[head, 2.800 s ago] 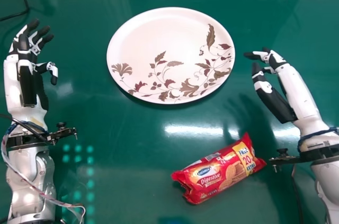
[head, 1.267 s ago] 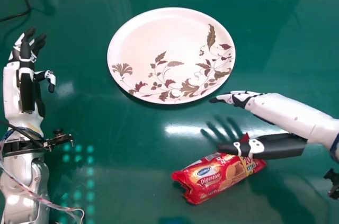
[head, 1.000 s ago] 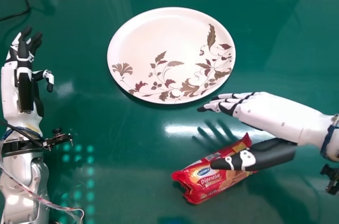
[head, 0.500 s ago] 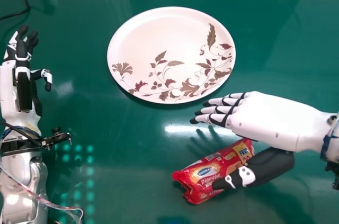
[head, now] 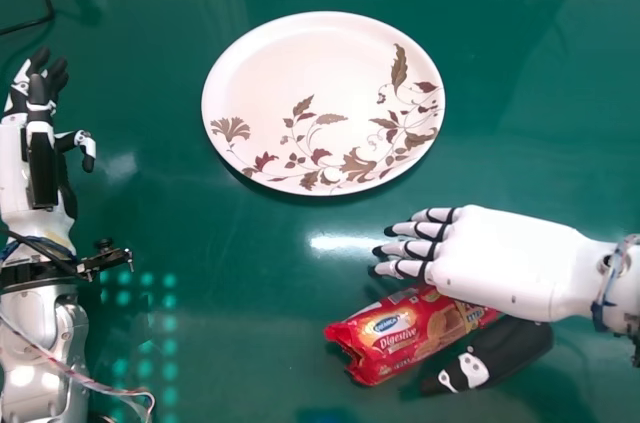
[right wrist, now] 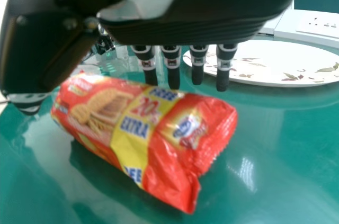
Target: Pick up biscuit and place it in the plate
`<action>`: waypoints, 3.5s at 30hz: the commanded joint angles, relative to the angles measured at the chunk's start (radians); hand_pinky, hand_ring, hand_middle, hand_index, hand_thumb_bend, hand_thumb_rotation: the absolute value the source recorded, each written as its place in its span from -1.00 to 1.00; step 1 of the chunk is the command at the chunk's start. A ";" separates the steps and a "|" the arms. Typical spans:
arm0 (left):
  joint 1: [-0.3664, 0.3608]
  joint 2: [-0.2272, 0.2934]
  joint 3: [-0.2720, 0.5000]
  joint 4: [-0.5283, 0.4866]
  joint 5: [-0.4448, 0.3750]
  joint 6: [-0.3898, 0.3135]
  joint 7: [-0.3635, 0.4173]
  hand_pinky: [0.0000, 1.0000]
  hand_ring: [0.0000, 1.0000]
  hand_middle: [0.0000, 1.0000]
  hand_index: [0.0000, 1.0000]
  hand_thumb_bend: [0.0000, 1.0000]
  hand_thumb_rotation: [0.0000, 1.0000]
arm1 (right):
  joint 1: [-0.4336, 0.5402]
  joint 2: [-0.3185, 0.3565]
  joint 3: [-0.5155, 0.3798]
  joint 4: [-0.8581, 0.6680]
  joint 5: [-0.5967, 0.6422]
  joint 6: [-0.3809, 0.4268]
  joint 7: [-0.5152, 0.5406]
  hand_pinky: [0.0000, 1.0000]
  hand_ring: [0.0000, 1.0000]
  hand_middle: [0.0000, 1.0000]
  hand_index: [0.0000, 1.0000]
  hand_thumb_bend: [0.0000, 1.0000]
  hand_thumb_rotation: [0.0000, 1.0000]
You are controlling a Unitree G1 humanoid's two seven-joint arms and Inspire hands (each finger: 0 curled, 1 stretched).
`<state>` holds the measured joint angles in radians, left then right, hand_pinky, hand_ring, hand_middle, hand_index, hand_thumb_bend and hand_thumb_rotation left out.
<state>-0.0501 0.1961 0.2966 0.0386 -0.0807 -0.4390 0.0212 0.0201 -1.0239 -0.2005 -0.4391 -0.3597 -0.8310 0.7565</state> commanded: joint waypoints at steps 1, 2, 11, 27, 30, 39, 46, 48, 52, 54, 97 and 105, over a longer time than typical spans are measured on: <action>0.030 0.004 0.013 0.015 0.003 0.001 -0.001 -1.00 0.99 0.89 0.94 0.43 1.00 | 0.017 0.017 0.002 0.018 -0.037 -0.034 -0.039 0.82 0.97 0.95 0.91 1.00 -0.07; 0.031 0.003 0.012 0.011 0.003 0.005 0.000 -1.00 0.99 0.88 0.93 0.44 1.00 | 0.018 0.021 0.001 0.027 -0.057 -0.048 -0.055 0.82 0.96 0.95 0.91 1.00 -0.06; 0.034 0.008 0.017 -0.004 0.016 0.016 0.008 -1.00 1.00 0.91 0.95 0.44 1.00 | 0.040 0.055 0.003 0.074 -0.142 -0.072 -0.160 0.79 0.93 0.94 0.93 1.00 -0.06; 0.029 -0.003 0.011 -0.014 0.026 0.020 0.022 -1.00 1.00 0.91 0.93 0.43 1.00 | 0.107 0.108 0.018 0.144 -0.295 -0.094 -0.344 0.74 0.87 0.88 0.89 1.00 -0.04; 0.028 -0.003 0.012 -0.013 0.017 0.021 0.019 -1.00 1.00 0.91 0.93 0.45 1.00 | 0.121 0.112 0.030 0.141 -0.316 -0.086 -0.364 0.75 0.86 0.86 0.88 1.00 -0.05; 0.021 -0.004 0.013 -0.017 0.017 0.024 0.023 -1.00 1.00 0.92 0.94 0.40 1.00 | 0.142 0.100 0.063 0.153 -0.312 -0.072 -0.387 0.64 0.79 0.80 0.76 1.00 -0.20; 0.009 -0.003 0.015 -0.009 0.015 0.020 0.025 -1.00 1.00 0.91 0.91 0.51 0.99 | 0.126 0.108 0.108 0.216 -0.303 -0.102 -0.447 0.21 0.33 0.35 0.34 0.74 -0.75; 0.008 -0.003 0.016 -0.009 0.010 0.020 0.024 -1.00 1.00 0.91 0.91 0.53 0.99 | 0.122 0.114 0.126 0.236 -0.295 -0.105 -0.466 -0.15 -0.10 0.03 0.08 0.28 -0.92; 0.005 0.004 0.021 0.004 0.007 0.007 0.018 -1.00 1.00 0.91 0.90 0.62 0.95 | 0.113 0.121 0.135 0.247 -0.329 -0.124 -0.522 -0.71 -0.69 -0.18 -0.05 0.06 -1.00; 0.006 0.004 0.022 0.002 0.011 0.011 0.021 -1.00 1.00 0.89 0.88 0.61 0.95 | 0.107 0.128 0.140 0.267 -0.329 -0.140 -0.557 -0.76 -0.74 -0.20 -0.06 0.05 -1.00; 0.013 -0.027 -0.004 -0.016 0.046 0.014 0.050 -1.00 1.00 0.96 0.94 0.42 1.00 | -0.415 -0.015 0.020 0.124 0.004 0.126 -0.370 -0.84 -0.75 -0.09 -0.04 0.04 -1.00; 0.015 -0.033 -0.013 -0.017 0.040 0.004 0.039 -1.00 1.00 0.95 0.94 0.41 1.00 | -0.762 0.090 0.178 0.382 -0.098 0.044 -0.410 -0.83 -0.23 -0.06 -0.02 0.03 -1.00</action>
<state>-0.0611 0.1783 0.2923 0.0084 -0.0416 -0.4230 0.0627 -0.6968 -0.9512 -0.0401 -0.0792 -0.4404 -0.7756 0.3662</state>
